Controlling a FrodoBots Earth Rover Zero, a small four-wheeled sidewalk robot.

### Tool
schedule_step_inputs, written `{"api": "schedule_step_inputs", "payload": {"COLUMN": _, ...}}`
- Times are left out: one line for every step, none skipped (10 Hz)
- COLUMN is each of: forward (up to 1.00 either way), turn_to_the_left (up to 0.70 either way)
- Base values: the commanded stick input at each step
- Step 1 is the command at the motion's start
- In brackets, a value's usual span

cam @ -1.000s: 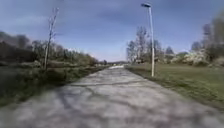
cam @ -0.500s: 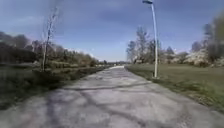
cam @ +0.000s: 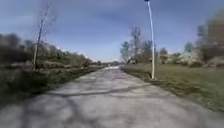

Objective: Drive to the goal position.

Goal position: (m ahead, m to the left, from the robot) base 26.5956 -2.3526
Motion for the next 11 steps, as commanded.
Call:
{"api": "schedule_step_inputs", "payload": {"forward": 0.85, "turn_to_the_left": 0.0}}
{"api": "schedule_step_inputs", "payload": {"forward": 0.85, "turn_to_the_left": 0.0}}
{"api": "schedule_step_inputs", "payload": {"forward": 0.85, "turn_to_the_left": 0.0}}
{"api": "schedule_step_inputs", "payload": {"forward": 0.85, "turn_to_the_left": 0.0}}
{"api": "schedule_step_inputs", "payload": {"forward": 0.85, "turn_to_the_left": 0.0}}
{"api": "schedule_step_inputs", "payload": {"forward": 0.85, "turn_to_the_left": 0.0}}
{"api": "schedule_step_inputs", "payload": {"forward": 0.85, "turn_to_the_left": 0.0}}
{"api": "schedule_step_inputs", "payload": {"forward": 0.85, "turn_to_the_left": 0.0}}
{"api": "schedule_step_inputs", "payload": {"forward": 0.85, "turn_to_the_left": 0.0}}
{"api": "schedule_step_inputs", "payload": {"forward": 0.85, "turn_to_the_left": 0.0}}
{"api": "schedule_step_inputs", "payload": {"forward": 0.85, "turn_to_the_left": 0.0}}
